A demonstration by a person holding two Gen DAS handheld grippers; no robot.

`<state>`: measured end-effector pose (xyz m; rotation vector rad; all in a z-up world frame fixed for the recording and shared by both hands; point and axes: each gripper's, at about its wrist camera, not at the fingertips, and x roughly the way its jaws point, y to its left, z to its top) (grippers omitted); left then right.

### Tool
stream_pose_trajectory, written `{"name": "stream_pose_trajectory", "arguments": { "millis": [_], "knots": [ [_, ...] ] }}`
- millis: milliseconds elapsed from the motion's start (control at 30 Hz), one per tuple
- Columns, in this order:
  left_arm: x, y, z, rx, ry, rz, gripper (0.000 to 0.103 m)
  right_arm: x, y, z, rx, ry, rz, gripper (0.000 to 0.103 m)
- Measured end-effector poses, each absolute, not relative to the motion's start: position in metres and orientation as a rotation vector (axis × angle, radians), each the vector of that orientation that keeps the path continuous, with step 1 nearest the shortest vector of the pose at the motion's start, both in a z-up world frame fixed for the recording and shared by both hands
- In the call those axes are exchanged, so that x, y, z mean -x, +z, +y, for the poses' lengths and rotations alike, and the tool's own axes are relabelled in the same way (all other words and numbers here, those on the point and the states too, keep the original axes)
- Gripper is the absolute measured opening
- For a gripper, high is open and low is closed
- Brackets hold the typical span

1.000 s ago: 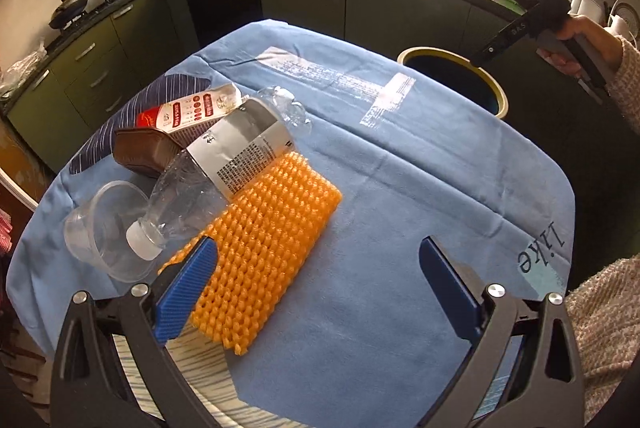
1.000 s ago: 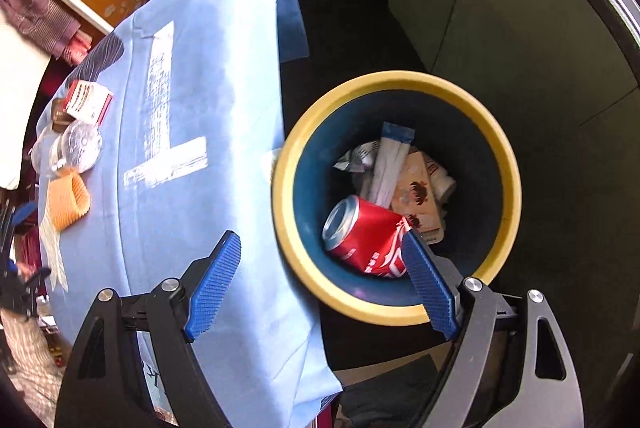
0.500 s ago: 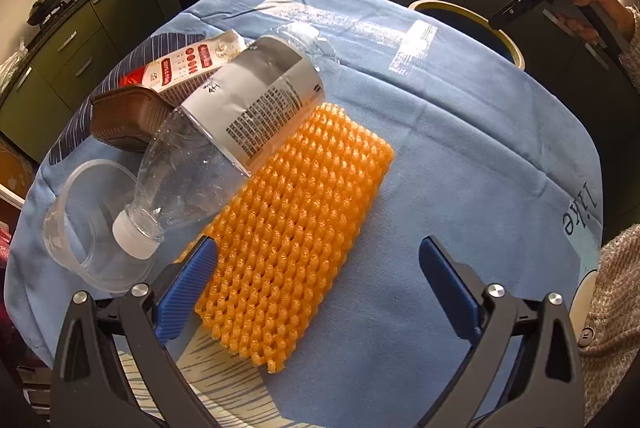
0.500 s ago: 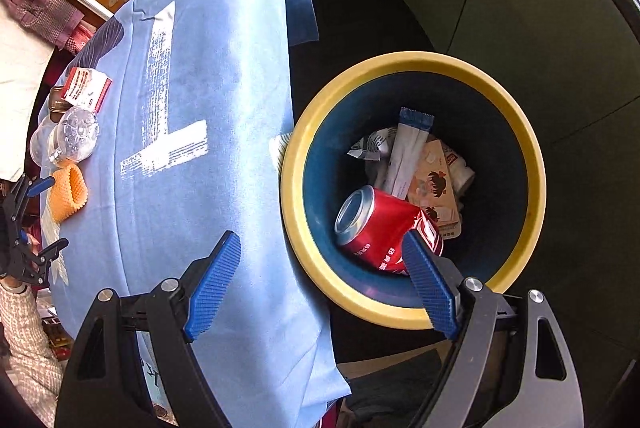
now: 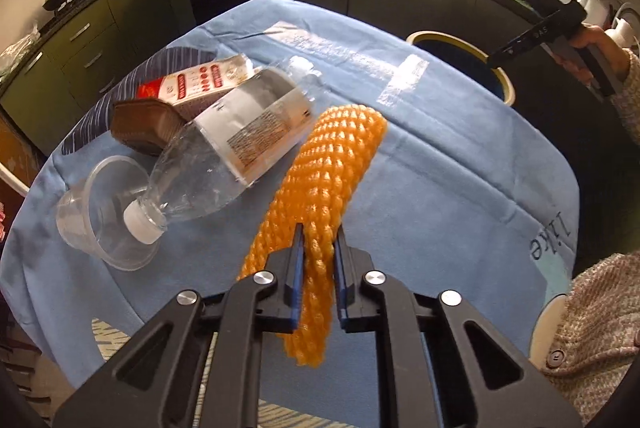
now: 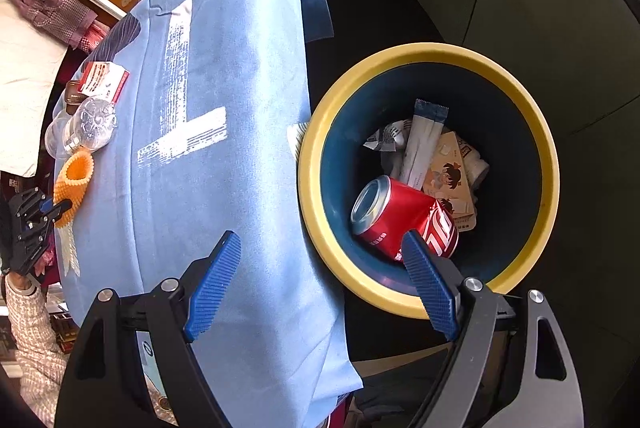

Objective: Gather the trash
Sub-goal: 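Carry the orange foam net over the bin and release it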

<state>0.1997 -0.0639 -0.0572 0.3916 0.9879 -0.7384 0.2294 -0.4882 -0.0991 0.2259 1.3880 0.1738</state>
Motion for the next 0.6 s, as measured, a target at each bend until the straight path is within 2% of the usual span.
{"name": "stream_pose_trajectory", "arguments": {
  "millis": [167,333,433,600],
  "knots": [
    [-0.174,-0.014,-0.113,-0.391,-0.86,0.917,0.012,-0.215,-0.081,-0.507,-0.247,0.165,1.335,0.082],
    [-0.175,0.013,-0.197,-0.399,-0.998,0.908,0.012,-0.187,-0.061,-0.54,-0.254,0.114,1.276,0.082],
    [-0.187,0.01,-0.259,-0.435,-1.044,0.922,0.012,-0.165,-0.054,-0.565,-0.259,0.078,1.254,0.082],
    [-0.217,-0.025,-0.359,-0.483,-1.068,0.987,0.013,-0.128,-0.05,-0.607,-0.277,0.006,1.236,0.082]
  ]
}}
